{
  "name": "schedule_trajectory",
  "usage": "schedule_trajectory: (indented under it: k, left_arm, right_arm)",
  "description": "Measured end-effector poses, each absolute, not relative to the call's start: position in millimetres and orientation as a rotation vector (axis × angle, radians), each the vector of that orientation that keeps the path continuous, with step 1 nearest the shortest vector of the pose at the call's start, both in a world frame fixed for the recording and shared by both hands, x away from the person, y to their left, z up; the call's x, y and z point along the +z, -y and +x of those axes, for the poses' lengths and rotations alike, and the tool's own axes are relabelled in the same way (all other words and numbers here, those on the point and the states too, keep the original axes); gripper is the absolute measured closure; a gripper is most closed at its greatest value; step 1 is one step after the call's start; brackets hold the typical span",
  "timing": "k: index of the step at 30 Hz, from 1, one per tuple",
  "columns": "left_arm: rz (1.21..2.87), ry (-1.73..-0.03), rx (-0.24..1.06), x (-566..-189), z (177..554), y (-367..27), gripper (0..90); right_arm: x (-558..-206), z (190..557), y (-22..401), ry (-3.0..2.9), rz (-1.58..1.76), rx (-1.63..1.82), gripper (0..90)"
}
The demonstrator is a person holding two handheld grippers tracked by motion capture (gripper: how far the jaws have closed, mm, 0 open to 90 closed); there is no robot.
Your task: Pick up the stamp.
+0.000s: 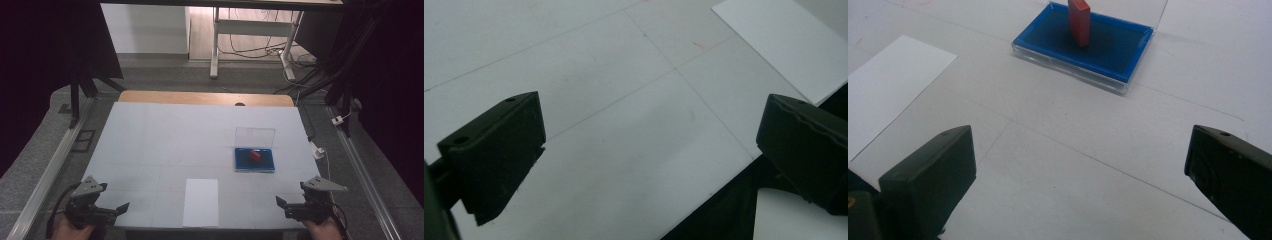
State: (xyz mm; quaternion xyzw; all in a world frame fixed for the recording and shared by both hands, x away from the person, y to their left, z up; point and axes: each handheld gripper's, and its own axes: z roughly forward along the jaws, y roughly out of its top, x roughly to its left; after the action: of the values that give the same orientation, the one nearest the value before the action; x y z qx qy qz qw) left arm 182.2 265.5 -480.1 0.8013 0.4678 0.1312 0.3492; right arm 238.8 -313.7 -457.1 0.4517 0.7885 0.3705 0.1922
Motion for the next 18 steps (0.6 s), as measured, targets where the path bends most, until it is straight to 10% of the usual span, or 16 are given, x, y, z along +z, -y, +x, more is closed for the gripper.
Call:
schedule_trajectory:
  k: [18]
  left_arm:
    - [2.065,-1.215,0.294,-480.5,184.4,-267.3,0.0]
  right_arm:
    - [-457.8,240.0,312.1,-2.265,1.265,1.045,0.2]
